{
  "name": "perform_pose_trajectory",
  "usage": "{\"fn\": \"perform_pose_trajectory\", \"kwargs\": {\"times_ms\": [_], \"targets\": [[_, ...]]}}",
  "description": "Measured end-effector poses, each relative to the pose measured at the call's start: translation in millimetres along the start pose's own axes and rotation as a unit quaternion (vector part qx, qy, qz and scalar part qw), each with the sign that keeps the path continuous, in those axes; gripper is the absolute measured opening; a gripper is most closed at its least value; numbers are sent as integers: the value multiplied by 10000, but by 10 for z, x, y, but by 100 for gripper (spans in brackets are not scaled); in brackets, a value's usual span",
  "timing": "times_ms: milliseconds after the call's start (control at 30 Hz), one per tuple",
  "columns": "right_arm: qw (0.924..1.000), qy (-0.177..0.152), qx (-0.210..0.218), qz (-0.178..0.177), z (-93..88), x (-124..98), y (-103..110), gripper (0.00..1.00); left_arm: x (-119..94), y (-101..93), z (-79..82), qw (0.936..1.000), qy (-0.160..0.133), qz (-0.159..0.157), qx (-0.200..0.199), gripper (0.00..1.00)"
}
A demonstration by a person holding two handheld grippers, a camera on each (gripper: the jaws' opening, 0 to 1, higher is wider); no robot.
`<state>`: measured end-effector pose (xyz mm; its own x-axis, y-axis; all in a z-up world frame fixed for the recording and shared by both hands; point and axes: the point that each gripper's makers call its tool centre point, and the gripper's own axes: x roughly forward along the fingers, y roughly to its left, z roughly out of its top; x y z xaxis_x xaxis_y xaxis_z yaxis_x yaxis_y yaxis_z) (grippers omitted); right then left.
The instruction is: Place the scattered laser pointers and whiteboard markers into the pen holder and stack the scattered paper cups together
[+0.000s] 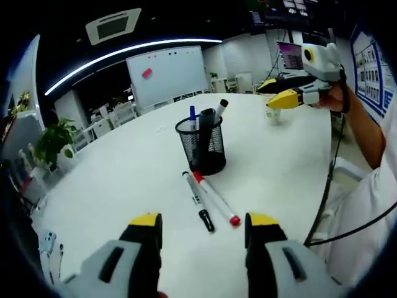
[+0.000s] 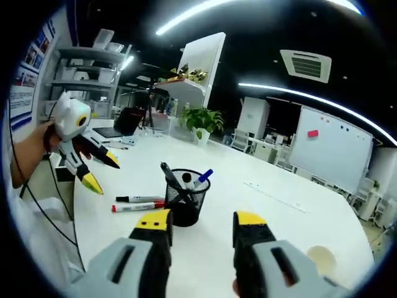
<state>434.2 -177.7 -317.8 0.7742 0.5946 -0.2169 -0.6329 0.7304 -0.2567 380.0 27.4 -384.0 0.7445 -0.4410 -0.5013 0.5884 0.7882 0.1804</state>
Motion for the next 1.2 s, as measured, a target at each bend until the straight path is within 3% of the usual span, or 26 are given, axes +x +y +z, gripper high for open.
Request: {"fn": "perform_pose_trajectory", "kwargs": {"times_ms": [200,500,600,667,900,1000,1200], "targets": [[10000,30,-43,18,1,-67,-22,38,-24,141,-43,9997,30,218,-50,53],[10000,37,-71,-14,21,-119,-57,38,22,169,-100,9992,31,301,-279,52],[10000,32,-72,-56,14,-131,-85,37,67,216,-170,9986,151,449,-248,50],[9999,53,-69,-50,-1,-126,-86,37,104,189,-211,9986,194,357,-345,45],[9998,90,-144,-79,-23,-143,-100,37,191,93,-207,9986,90,246,-451,45],[9998,91,-120,-121,-32,-150,-133,37,242,71,-262,9977,140,156,-648,39],[9997,132,-134,-141,-66,-167,-150,36,276,68,-274,9978,76,198,-632,33]]}}
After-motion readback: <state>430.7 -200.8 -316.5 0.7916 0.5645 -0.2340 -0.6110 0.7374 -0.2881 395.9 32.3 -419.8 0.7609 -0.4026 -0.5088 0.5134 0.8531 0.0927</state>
